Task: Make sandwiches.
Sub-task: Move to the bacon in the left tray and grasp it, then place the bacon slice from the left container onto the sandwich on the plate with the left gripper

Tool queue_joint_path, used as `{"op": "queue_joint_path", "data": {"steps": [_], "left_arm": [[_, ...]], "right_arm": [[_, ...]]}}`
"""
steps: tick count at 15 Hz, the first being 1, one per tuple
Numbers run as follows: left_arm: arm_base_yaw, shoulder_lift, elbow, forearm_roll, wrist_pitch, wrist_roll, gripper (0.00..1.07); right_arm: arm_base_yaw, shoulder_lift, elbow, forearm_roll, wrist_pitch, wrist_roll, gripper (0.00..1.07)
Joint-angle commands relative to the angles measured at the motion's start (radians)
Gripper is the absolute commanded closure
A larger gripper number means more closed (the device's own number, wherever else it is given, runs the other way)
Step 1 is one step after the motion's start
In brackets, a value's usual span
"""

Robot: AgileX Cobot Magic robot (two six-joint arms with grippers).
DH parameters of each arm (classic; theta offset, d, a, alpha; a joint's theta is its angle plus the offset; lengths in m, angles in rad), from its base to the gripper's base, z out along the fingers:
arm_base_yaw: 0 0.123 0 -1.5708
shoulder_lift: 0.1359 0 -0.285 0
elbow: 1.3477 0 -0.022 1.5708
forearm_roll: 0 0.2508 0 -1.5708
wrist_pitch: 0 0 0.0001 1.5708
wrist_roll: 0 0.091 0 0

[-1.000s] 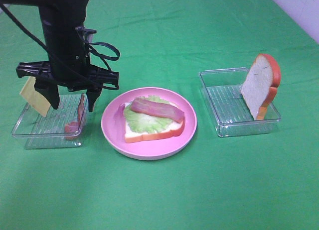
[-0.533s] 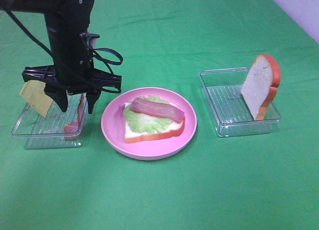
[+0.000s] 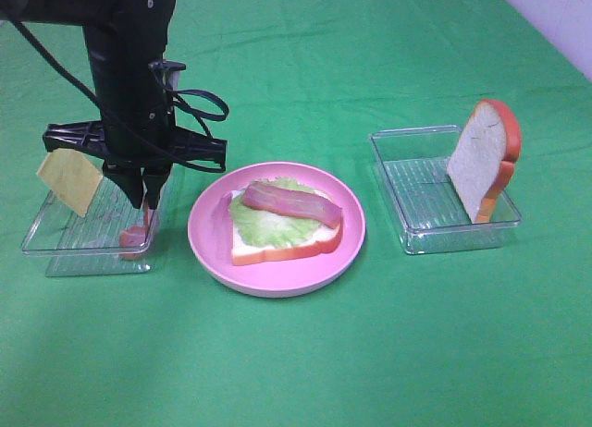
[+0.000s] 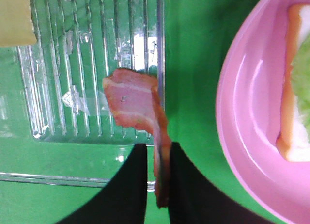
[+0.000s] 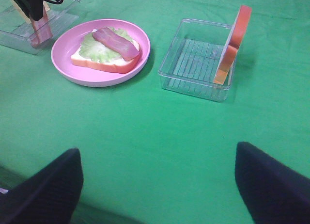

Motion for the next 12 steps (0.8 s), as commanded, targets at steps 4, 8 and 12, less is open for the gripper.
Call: {"op": "queue_joint_path", "data": {"steps": [4, 8, 12], "left_arm": [[-0.001, 0.004, 0.009, 0.025, 0.001, -0.001, 1.07], [-0.001, -0.034, 0.007, 0.018, 0.002, 0.02, 1.07], [-0.001, -0.151, 0.001, -0.046, -0.053, 0.072, 1.07]], "right_arm": [[-0.003, -0.019, 0.002, 0.003, -0.009, -0.009, 0.29], [-0.003, -0.019, 0.002, 0.003, -0.009, -0.009, 0.29], [-0.003, -0.019, 0.002, 0.003, -0.009, -0.009, 0.29]]}}
